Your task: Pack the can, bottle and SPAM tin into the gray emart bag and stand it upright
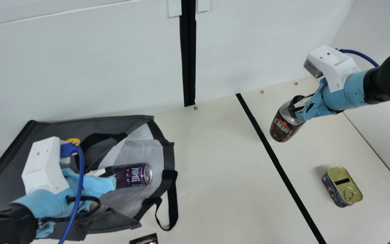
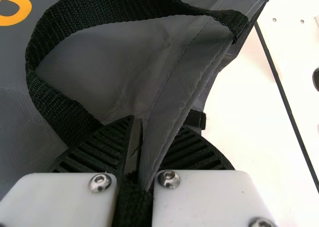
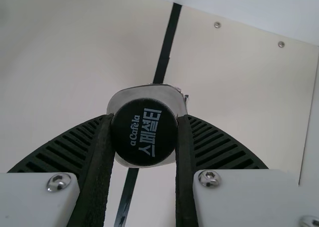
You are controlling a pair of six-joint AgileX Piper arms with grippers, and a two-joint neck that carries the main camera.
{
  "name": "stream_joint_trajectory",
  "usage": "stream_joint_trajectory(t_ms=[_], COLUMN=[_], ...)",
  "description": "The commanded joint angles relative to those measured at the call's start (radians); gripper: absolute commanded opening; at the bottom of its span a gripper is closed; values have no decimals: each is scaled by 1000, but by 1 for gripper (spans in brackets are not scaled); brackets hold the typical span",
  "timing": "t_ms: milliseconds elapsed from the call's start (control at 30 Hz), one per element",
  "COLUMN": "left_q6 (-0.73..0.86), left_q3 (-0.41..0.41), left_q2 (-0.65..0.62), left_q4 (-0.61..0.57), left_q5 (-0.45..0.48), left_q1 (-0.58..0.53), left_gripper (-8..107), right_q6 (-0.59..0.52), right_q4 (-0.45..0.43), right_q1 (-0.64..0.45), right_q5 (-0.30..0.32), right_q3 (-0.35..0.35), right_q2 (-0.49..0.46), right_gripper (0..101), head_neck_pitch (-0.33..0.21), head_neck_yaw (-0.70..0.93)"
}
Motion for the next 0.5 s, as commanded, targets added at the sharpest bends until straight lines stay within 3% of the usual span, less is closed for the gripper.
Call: stream_joint_trajectory(t_ms=[0,467], left_q6=[0,0], left_q3=[0,0], left_q2=[0,0], left_q4=[0,0], left_q5=[0,0], left_q1=[0,0], left_gripper=[-8,-8], right_q6=[-8,-63], right_q4=[-1,9], right_q1=[8,92], right_q5=[-2,-2], right_q3=[22,169], right_q2=[-27,-180], right_gripper=[0,0], head_neck_pitch=[-23,-23], head_neck_yaw=[-1,-1])
